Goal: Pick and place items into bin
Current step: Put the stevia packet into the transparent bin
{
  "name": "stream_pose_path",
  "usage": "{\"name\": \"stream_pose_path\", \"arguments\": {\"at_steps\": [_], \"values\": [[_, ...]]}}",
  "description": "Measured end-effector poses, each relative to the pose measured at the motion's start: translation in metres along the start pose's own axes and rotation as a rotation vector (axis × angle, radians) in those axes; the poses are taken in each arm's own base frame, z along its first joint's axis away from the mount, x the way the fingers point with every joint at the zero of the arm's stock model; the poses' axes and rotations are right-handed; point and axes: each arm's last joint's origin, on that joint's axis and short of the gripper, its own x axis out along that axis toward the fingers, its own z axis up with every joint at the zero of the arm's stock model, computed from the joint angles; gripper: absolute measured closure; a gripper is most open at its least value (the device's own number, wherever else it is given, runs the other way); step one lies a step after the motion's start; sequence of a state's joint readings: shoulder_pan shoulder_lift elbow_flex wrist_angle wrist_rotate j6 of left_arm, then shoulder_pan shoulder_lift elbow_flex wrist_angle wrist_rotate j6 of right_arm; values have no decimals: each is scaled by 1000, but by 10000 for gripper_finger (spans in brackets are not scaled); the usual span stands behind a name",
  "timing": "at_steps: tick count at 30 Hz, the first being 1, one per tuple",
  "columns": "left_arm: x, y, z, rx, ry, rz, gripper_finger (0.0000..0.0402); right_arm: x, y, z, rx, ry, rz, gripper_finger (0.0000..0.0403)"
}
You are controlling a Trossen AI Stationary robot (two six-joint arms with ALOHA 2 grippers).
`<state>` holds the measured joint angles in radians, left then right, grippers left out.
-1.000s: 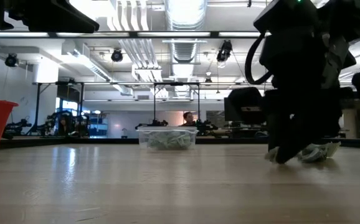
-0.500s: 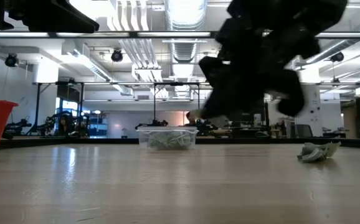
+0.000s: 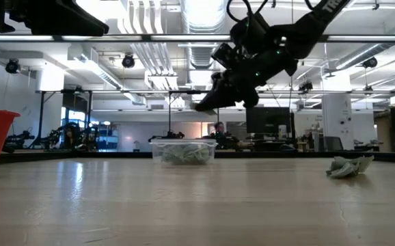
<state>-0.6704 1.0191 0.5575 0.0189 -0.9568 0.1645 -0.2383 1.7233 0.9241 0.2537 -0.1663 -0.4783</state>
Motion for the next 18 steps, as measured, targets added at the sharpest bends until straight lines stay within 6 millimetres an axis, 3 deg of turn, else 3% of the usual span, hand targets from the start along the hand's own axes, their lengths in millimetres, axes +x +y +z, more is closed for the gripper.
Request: {"name": "stream_pose_path", "arguments": {"at_steps": [6,12,18], "values": [[0,0,0,3,0,1,291,-1,-18,-7,52,-60,-1,394],[0,0,0,5,0,2,291,21,-16,-22,43,-41,9,394],[0,0,0,6,1,2,291,31,-24,-16,42,-34,0,394]]}}
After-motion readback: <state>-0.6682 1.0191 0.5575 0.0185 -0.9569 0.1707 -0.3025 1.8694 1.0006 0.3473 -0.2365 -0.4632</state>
